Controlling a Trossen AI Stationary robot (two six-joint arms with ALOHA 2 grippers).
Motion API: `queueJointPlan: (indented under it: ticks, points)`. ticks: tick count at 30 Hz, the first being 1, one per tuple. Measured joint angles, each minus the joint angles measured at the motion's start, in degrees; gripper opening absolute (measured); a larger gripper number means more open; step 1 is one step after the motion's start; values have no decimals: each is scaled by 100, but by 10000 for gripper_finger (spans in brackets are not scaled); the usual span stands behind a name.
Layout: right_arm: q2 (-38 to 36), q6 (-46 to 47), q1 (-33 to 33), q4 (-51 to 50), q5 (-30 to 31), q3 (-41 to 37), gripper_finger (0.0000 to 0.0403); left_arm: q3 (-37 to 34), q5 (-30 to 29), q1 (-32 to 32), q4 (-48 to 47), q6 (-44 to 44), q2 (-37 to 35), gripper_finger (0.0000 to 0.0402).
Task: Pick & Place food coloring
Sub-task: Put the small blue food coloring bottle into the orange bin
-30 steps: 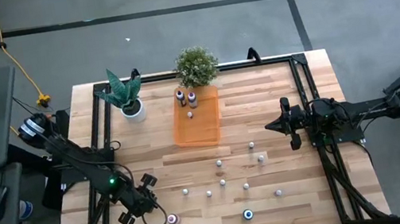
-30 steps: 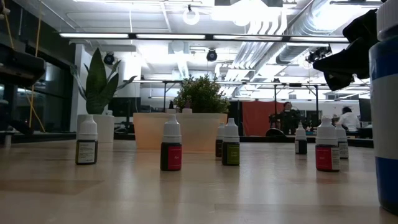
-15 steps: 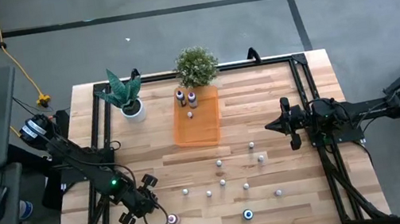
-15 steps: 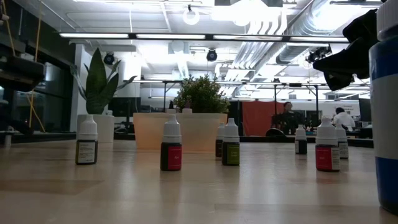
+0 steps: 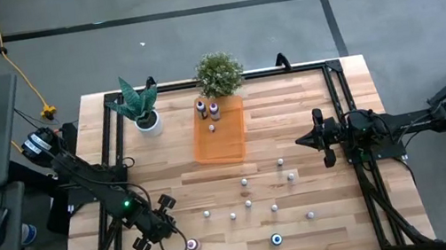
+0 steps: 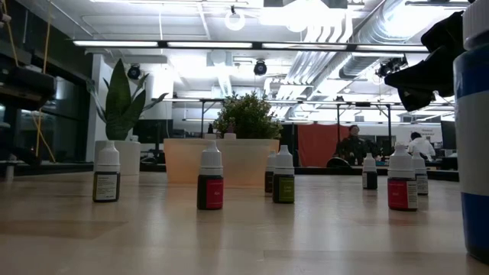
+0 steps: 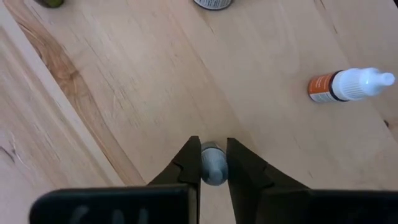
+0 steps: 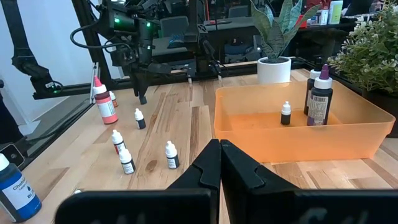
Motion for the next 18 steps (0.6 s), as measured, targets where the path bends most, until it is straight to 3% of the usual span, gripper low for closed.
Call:
queueJointPlan:
  ticks: [9,18]
  points:
    - [0,0,-2,-1,0,-1,0,132,-289,9,-185,223,-114,41]
    - [7,0,-2,-2,2,0,0,746,-350,328,-810,511,-403,43]
